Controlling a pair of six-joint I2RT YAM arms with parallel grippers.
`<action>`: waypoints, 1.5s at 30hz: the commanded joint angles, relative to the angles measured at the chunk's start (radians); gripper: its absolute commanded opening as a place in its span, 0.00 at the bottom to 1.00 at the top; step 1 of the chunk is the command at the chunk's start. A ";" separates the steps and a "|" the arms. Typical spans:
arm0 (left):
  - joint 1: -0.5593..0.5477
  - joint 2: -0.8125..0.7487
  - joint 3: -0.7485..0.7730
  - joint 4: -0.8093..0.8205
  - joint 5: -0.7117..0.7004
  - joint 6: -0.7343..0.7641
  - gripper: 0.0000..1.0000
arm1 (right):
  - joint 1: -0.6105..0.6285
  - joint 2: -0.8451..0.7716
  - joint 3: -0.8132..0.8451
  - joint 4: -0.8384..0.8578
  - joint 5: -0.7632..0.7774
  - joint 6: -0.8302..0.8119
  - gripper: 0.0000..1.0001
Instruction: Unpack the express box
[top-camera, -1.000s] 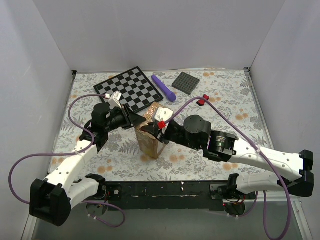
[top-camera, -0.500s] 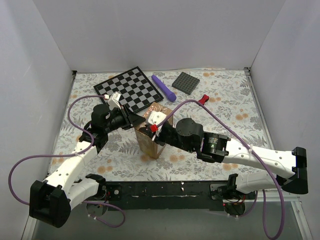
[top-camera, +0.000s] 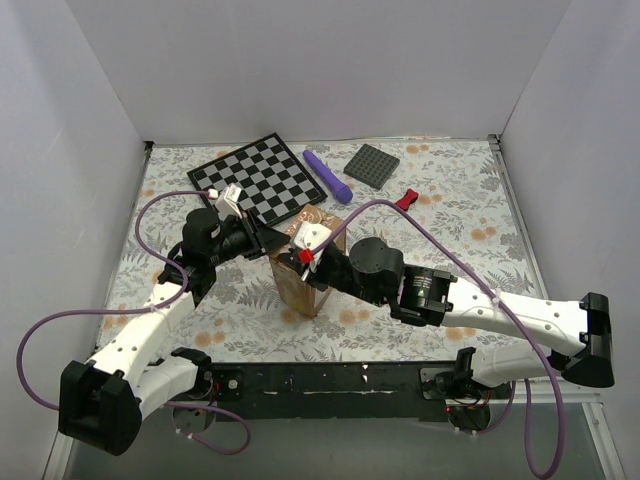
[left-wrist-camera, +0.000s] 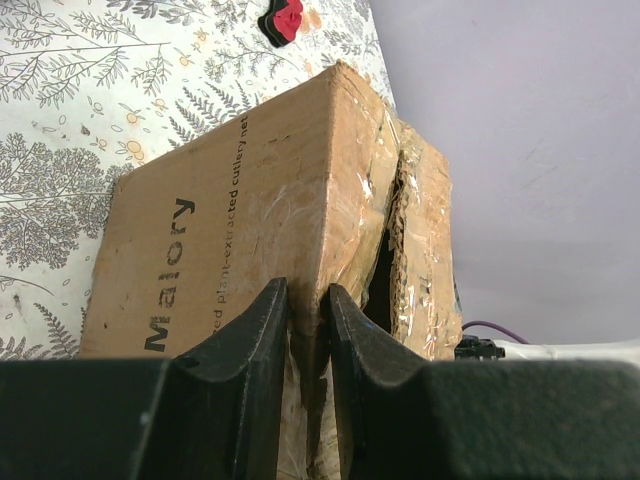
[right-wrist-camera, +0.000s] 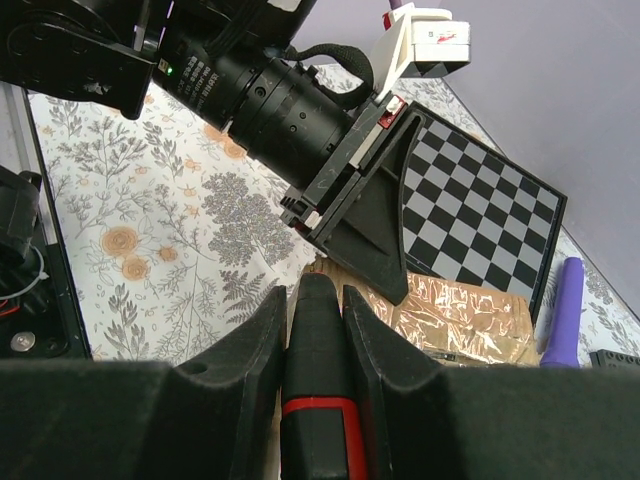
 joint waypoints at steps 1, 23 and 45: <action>-0.002 -0.028 0.000 -0.001 0.008 -0.009 0.00 | 0.006 0.001 0.000 0.072 0.011 -0.008 0.01; -0.003 -0.037 0.035 -0.029 -0.055 -0.009 0.00 | 0.009 -0.011 0.035 -0.223 0.063 0.060 0.01; -0.002 -0.024 -0.002 0.069 -0.037 -0.015 0.00 | 0.017 -0.121 -0.094 -0.290 0.083 0.011 0.01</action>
